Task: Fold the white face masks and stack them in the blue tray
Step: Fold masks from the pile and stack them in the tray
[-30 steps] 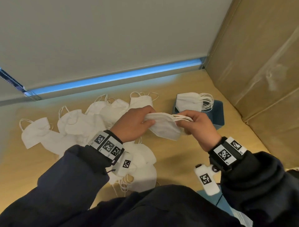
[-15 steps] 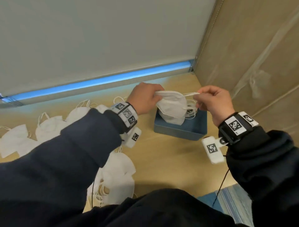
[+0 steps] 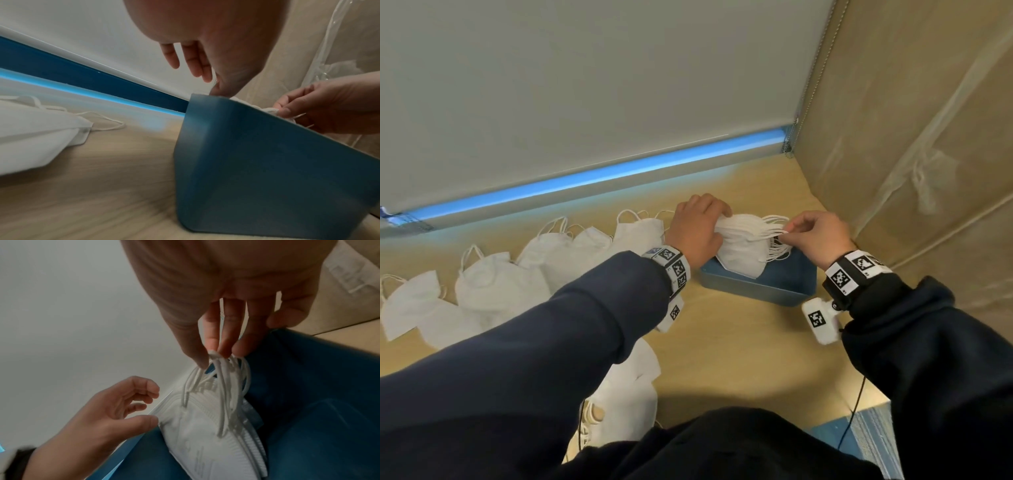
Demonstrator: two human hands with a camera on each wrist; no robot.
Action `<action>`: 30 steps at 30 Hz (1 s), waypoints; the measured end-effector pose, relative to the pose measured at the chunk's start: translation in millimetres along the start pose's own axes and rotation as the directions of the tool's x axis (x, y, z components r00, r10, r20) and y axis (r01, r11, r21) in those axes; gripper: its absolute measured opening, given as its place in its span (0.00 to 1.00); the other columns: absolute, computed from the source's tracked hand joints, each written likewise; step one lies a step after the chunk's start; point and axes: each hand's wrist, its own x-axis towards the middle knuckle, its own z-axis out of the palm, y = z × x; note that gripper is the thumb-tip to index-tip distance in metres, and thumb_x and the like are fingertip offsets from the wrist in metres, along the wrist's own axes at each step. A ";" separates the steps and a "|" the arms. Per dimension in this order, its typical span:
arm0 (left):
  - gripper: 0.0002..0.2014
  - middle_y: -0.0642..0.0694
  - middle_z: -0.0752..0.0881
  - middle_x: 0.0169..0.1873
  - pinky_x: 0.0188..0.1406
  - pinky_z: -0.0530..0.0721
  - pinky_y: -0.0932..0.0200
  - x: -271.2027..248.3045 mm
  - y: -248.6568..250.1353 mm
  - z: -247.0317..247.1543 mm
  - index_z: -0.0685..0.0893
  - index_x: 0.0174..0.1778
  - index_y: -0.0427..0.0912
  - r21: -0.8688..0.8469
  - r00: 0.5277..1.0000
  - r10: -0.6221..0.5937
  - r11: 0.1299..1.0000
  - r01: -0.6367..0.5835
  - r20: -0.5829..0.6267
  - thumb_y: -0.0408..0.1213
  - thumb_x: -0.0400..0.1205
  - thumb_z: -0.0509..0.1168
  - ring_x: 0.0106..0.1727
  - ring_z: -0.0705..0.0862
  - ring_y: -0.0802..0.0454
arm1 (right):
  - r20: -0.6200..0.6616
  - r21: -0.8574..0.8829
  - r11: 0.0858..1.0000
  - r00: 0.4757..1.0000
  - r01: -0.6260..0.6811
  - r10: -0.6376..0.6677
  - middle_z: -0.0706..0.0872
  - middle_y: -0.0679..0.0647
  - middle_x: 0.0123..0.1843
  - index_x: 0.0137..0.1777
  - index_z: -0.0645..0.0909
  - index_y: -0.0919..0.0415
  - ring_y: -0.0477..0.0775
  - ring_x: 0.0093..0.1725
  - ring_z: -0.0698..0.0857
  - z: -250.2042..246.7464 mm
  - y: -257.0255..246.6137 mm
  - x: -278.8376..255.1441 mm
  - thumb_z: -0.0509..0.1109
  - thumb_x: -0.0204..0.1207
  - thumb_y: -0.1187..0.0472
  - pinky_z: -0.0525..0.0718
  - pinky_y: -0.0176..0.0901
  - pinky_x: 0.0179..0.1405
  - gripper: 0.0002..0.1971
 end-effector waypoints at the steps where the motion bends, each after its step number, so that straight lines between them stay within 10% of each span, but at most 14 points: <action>1: 0.18 0.49 0.84 0.60 0.65 0.69 0.49 -0.5 0.3 -0.4 0.85 0.60 0.48 -0.022 1.000 -0.007 1.000 0.007 -0.005 0.31 0.75 0.69 0.62 0.78 0.45 | -0.012 0.016 1.000 1.000 0.003 -0.002 0.91 0.54 0.40 0.44 0.90 0.56 0.50 0.40 0.87 -0.3 -0.1 -0.1 0.85 0.68 0.62 0.84 0.41 0.44 0.07; 7: 0.09 0.53 0.87 0.48 0.59 0.80 0.51 -21.0 0.2 -26.1 0.89 0.50 0.46 -0.310 0.981 -0.149 0.945 0.105 -0.123 0.32 0.79 0.67 0.51 0.84 0.51 | -0.127 0.349 0.936 0.992 0.042 0.003 0.89 0.56 0.41 0.44 0.89 0.57 0.53 0.39 0.85 4.8 -12.5 -10.9 0.84 0.71 0.61 0.85 0.51 0.46 0.06; 13: 0.10 0.54 0.92 0.43 0.51 0.86 0.62 -105.8 -27.4 -88.6 0.92 0.45 0.49 -0.642 0.758 -0.599 0.693 0.328 -0.258 0.28 0.79 0.71 0.45 0.88 0.58 | 0.113 0.492 0.860 0.970 0.132 -0.214 0.87 0.57 0.38 0.44 0.89 0.59 0.48 0.32 0.82 50.3 -67.8 -59.8 0.79 0.76 0.65 0.80 0.38 0.34 0.02; 22: 0.08 0.53 0.92 0.38 0.46 0.83 0.55 -316.3 -111.3 -168.1 0.92 0.45 0.51 -0.630 0.477 -0.860 0.473 0.616 -0.179 0.31 0.80 0.73 0.39 0.87 0.57 | 0.636 0.391 0.864 0.585 0.317 -0.503 0.91 0.52 0.39 0.46 0.90 0.51 0.58 0.39 0.90 184.9 -148.1 -148.7 0.79 0.75 0.59 0.90 0.52 0.44 0.02; 25: 0.05 0.55 0.91 0.40 0.45 0.80 0.56 -379.1 -133.2 -168.6 0.90 0.46 0.53 -0.480 0.377 -0.914 0.399 0.781 -0.147 0.37 0.81 0.73 0.45 0.89 0.53 | 0.773 0.340 0.895 0.455 0.291 -0.441 0.92 0.56 0.41 0.48 0.90 0.54 0.54 0.38 0.91 231.4 -168.7 -181.2 0.79 0.76 0.60 0.83 0.38 0.38 0.03; 30: 0.13 0.48 0.89 0.54 0.49 0.82 0.54 -441.9 -160.3 -146.7 0.86 0.61 0.47 -0.404 0.272 -0.962 0.237 0.884 0.031 0.41 0.80 0.75 0.52 0.87 0.49 | 0.856 0.195 0.941 0.421 0.277 -0.301 0.93 0.55 0.44 0.54 0.89 0.57 0.54 0.44 0.93 308.8 -186.8 -217.3 0.79 0.76 0.61 0.88 0.39 0.42 0.08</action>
